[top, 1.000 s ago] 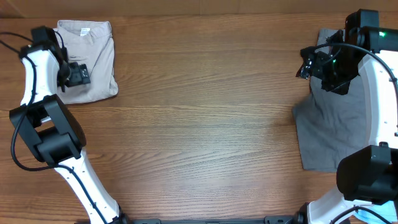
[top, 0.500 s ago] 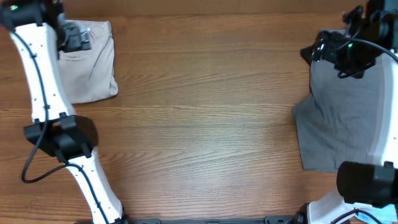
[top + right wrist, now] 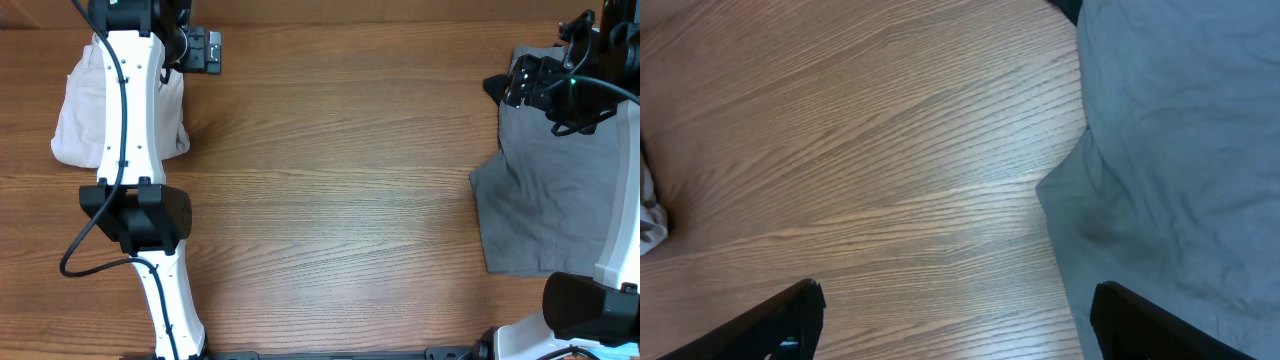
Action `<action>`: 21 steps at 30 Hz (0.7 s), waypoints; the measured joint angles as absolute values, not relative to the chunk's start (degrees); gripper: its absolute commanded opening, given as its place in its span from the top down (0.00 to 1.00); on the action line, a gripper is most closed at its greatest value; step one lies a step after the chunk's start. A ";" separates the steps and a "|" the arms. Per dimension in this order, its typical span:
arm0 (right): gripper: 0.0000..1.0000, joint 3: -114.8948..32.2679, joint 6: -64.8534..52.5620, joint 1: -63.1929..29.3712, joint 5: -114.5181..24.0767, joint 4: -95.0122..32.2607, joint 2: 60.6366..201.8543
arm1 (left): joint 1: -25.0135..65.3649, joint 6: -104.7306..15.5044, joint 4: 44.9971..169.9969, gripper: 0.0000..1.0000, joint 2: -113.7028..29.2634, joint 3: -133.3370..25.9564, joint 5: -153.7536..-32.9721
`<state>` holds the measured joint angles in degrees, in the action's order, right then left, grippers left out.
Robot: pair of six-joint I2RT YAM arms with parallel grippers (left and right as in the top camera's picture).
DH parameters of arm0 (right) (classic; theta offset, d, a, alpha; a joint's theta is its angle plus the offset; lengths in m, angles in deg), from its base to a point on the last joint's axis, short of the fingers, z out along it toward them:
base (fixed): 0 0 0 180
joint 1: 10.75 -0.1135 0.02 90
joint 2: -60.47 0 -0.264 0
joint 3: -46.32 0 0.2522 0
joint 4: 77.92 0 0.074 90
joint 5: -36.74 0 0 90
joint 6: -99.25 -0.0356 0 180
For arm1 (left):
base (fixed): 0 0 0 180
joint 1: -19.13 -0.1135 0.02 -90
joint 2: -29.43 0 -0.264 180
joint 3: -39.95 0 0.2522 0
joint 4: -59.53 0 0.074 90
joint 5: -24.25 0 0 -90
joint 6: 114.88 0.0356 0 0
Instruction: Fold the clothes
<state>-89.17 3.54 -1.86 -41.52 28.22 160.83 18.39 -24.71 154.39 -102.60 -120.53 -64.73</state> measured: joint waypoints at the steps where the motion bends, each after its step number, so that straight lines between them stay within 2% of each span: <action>1: 0.10 -89.17 3.71 -1.84 -41.47 28.20 160.81 | 18.29 -24.67 151.90 0.00 -102.51 -117.75 -65.21; 11: 0.10 -89.17 3.95 -1.84 -41.52 28.00 160.81 | 18.26 -22.05 128.91 0.00 -102.47 -92.11 -70.02; 17: 0.10 -89.17 3.97 -1.84 -41.49 28.48 160.81 | 17.98 -21.67 118.09 0.00 -102.47 -82.00 -70.52; 21: 0.10 -89.17 3.95 -1.84 -41.49 28.74 160.81 | 17.32 -22.83 115.05 0.00 -102.47 -78.04 -70.15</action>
<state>-89.17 3.95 -1.84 -41.49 28.74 160.81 17.32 -22.83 115.05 -102.47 -78.04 -70.15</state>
